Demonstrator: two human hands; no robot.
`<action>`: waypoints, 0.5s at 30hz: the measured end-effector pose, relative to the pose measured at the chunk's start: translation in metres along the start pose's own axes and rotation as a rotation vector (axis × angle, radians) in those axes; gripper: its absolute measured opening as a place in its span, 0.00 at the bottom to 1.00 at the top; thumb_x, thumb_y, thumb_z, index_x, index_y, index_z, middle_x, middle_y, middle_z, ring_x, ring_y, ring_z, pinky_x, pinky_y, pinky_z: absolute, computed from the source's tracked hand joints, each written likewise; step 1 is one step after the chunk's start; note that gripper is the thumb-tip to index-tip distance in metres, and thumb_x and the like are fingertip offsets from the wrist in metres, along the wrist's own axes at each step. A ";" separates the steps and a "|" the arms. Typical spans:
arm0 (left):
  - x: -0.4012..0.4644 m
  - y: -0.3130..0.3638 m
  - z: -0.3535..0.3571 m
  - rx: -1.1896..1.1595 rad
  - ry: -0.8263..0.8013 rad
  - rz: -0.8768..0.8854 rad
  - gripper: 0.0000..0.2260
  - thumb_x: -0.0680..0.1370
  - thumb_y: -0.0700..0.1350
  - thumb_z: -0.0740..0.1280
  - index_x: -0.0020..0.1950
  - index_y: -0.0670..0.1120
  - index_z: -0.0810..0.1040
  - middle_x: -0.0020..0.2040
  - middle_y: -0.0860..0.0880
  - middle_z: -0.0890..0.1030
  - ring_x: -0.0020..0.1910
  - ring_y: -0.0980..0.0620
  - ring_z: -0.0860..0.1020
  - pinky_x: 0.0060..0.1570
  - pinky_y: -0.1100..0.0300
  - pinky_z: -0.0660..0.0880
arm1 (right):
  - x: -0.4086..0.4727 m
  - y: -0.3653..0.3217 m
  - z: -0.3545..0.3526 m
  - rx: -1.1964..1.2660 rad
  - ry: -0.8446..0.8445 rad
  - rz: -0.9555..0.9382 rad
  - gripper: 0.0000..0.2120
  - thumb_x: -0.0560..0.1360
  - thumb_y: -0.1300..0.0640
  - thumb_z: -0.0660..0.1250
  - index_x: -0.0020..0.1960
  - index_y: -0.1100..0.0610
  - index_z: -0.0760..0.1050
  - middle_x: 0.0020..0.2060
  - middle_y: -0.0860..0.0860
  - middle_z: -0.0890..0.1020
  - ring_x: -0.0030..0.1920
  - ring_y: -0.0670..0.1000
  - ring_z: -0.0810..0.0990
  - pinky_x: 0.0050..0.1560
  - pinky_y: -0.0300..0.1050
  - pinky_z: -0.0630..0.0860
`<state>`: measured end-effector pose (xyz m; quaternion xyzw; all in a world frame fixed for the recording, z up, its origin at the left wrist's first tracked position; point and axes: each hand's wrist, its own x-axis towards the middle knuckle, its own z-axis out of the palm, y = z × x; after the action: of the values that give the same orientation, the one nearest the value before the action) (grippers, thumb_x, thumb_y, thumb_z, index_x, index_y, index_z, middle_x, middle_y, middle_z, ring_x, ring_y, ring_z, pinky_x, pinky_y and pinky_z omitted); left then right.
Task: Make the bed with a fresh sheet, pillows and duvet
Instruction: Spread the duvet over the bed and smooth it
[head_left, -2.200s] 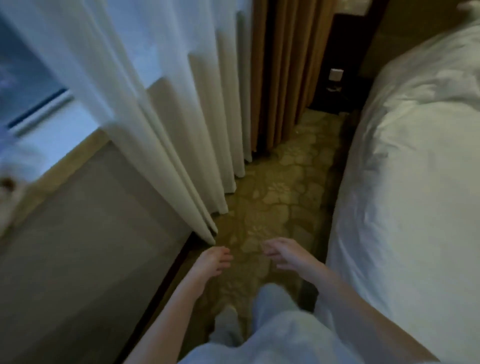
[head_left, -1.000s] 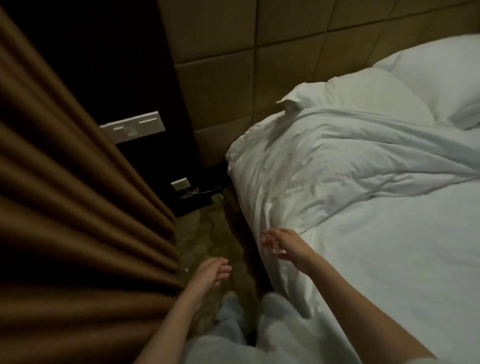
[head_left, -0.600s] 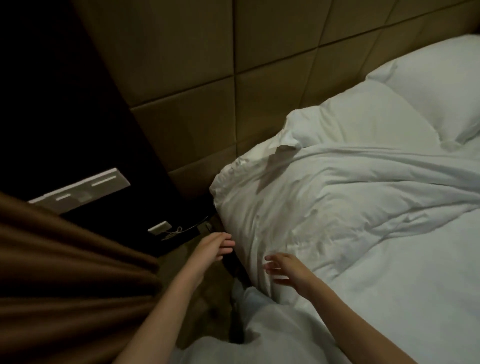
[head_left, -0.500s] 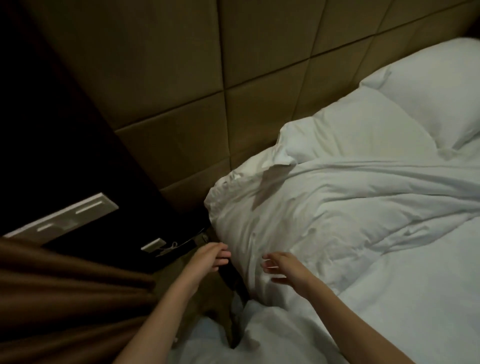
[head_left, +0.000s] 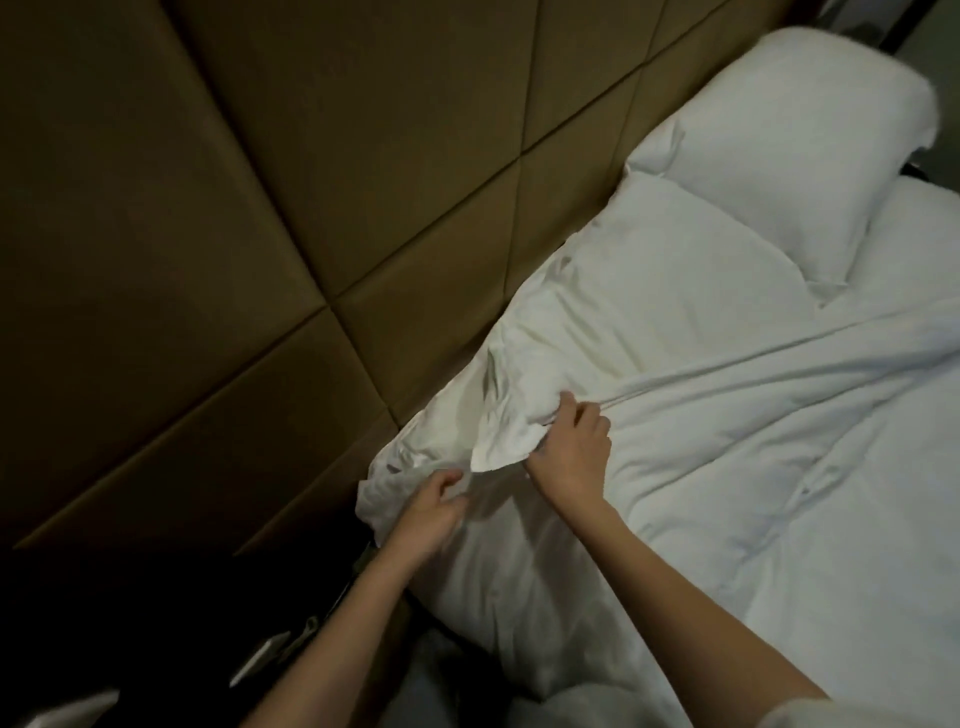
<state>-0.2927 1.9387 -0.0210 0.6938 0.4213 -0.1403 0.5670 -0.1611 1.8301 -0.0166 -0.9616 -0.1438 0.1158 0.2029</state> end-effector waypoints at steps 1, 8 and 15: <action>0.015 0.004 -0.003 0.136 -0.010 0.049 0.21 0.78 0.48 0.65 0.70 0.48 0.68 0.68 0.49 0.70 0.65 0.50 0.70 0.63 0.58 0.67 | 0.004 0.002 0.004 -0.071 0.069 -0.033 0.26 0.69 0.55 0.58 0.66 0.61 0.71 0.58 0.63 0.73 0.56 0.64 0.71 0.57 0.55 0.67; 0.091 0.019 0.001 0.791 -0.201 0.190 0.26 0.77 0.55 0.65 0.71 0.46 0.65 0.69 0.45 0.69 0.69 0.44 0.67 0.66 0.54 0.63 | 0.047 0.018 0.007 -0.443 0.246 -0.292 0.15 0.59 0.59 0.73 0.46 0.55 0.78 0.37 0.52 0.77 0.36 0.55 0.76 0.49 0.52 0.65; 0.098 -0.036 0.000 0.833 -0.368 0.097 0.23 0.81 0.56 0.57 0.73 0.49 0.66 0.70 0.45 0.71 0.68 0.44 0.69 0.67 0.56 0.65 | 0.057 -0.003 0.039 -0.517 0.185 -0.371 0.09 0.58 0.60 0.77 0.35 0.55 0.78 0.29 0.55 0.74 0.34 0.57 0.75 0.38 0.48 0.71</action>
<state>-0.2600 1.9804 -0.1109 0.8451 0.1884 -0.3921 0.3108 -0.1199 1.8648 -0.0592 -0.9451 -0.3221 -0.0512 -0.0181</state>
